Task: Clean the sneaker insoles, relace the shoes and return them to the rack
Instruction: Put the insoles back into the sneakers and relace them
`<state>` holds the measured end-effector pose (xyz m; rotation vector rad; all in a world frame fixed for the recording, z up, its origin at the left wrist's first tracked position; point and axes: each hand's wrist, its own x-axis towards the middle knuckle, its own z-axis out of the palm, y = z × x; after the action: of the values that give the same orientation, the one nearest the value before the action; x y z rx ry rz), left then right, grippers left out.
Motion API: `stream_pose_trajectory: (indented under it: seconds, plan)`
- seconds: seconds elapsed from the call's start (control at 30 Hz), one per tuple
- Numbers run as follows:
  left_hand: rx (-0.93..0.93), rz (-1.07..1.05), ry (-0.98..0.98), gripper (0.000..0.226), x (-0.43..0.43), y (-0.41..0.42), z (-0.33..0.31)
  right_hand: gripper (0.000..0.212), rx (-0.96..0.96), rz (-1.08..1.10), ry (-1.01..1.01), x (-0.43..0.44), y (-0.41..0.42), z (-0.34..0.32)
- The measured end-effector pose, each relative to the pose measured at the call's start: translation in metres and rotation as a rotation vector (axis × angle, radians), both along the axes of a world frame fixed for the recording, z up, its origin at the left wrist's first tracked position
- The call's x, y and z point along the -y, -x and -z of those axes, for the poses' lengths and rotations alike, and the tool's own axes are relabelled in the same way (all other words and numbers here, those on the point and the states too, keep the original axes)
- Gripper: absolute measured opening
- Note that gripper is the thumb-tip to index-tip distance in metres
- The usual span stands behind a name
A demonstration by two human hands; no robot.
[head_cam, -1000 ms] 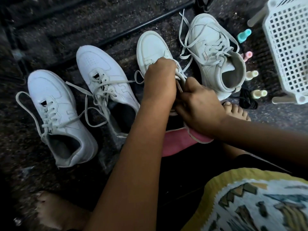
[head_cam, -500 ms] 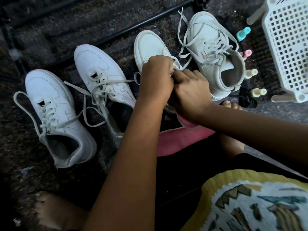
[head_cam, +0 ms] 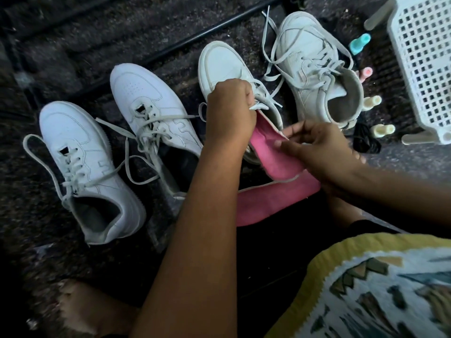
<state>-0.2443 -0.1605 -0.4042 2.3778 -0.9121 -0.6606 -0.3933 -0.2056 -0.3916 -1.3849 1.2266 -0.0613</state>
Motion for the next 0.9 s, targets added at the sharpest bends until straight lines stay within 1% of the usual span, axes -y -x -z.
stream_pose_trajectory:
  seconds: [0.03, 0.07, 0.13, 0.23, 0.27, 0.3, 0.37, 0.4, 0.47, 0.5, 0.57, 0.67, 0.77, 0.9]
  plan:
    - [0.001, -0.001, 0.001, 0.015, 0.0, 0.0, 0.0, 0.019, 0.0, 0.036, 0.035, 0.0, -0.004, 0.002]
    - [0.0, -0.003, 0.002, 0.015, 0.0, 0.0, -0.001, 0.02, -0.007, 0.029, 0.087, 0.001, -0.008, 0.006]
    - [-0.002, -0.006, 0.002, 0.016, -0.001, 0.0, -0.001, 0.02, -0.041, -0.065, 0.222, 0.006, -0.017, 0.013]
    - [0.005, -0.008, 0.006, 0.012, -0.001, 0.003, -0.002, 0.007, -0.064, -0.224, 0.499, 0.014, -0.031, 0.019]
    - [0.009, -0.007, 0.006, 0.011, -0.001, 0.003, -0.003, 0.006, -0.08, -0.291, 0.594, 0.015, -0.033, 0.02]
    - [0.012, -0.007, 0.007, 0.011, -0.001, 0.003, -0.003, 0.013, -0.117, -0.379, 0.698, 0.015, -0.035, 0.02]
    - [0.011, -0.015, 0.008, 0.014, -0.001, 0.004, -0.004, 0.026, -0.189, -0.59, 0.968, 0.016, -0.038, 0.023]
    - [0.011, -0.014, 0.006, 0.015, 0.0, 0.004, -0.004, 0.027, -0.203, -0.666, 1.089, 0.017, -0.04, 0.025]
    - [0.017, -0.005, -0.001, 0.016, 0.0, 0.006, -0.004, 0.025, -0.209, -0.763, 1.223, 0.018, -0.042, 0.02]
    - [0.019, -0.002, -0.005, 0.015, -0.001, 0.006, -0.004, 0.026, -0.209, -0.82, 1.255, 0.02, -0.039, 0.015]
    - [0.016, 0.0, -0.01, 0.013, -0.001, 0.006, -0.002, 0.034, -0.161, -0.919, 1.234, 0.022, -0.023, 0.002]
    - [0.015, 0.004, -0.013, 0.015, 0.0, 0.005, -0.002, 0.04, 0.009, -1.035, 1.263, 0.02, 0.015, -0.01]
    - [0.033, 0.008, -0.013, 0.016, 0.0, 0.005, -0.002, 0.037, 0.024, -1.169, 1.335, 0.018, 0.035, 0.002]
    - [0.029, 0.015, -0.001, 0.014, 0.0, 0.005, -0.002, 0.035, 0.006, -1.185, 1.241, 0.021, 0.016, 0.01]
